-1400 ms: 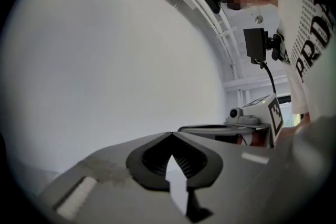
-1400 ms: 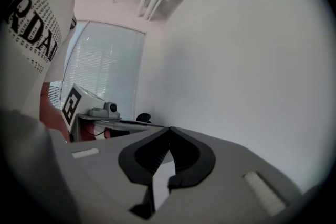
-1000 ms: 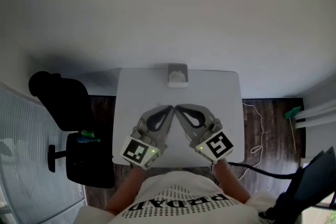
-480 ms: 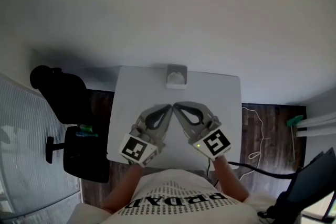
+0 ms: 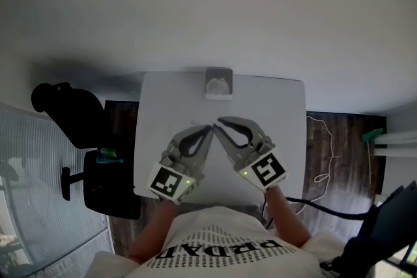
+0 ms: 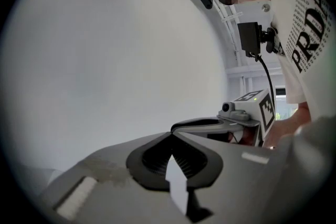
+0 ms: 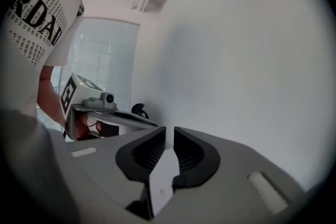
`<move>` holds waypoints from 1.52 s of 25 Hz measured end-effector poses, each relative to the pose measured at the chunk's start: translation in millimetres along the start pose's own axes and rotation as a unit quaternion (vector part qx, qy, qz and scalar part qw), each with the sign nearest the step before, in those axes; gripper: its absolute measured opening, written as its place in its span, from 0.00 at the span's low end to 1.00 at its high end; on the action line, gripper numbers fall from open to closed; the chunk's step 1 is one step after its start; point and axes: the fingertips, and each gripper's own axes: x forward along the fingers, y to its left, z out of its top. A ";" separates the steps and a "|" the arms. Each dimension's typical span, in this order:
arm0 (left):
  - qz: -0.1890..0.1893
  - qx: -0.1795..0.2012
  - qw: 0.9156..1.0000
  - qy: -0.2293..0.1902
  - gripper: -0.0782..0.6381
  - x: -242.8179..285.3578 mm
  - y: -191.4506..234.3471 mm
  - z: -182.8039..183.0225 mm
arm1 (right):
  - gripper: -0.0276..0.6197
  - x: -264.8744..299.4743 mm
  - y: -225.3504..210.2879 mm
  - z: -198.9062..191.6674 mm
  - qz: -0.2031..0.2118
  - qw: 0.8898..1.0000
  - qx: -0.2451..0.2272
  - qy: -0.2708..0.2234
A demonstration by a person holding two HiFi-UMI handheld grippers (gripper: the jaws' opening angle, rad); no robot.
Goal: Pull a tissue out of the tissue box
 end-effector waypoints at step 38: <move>0.005 -0.076 0.995 0.068 0.10 86.5 114.7 -136.5 | 0.26 103.4 -92.6 -198.0 -0.003 0.979 -0.046 0.198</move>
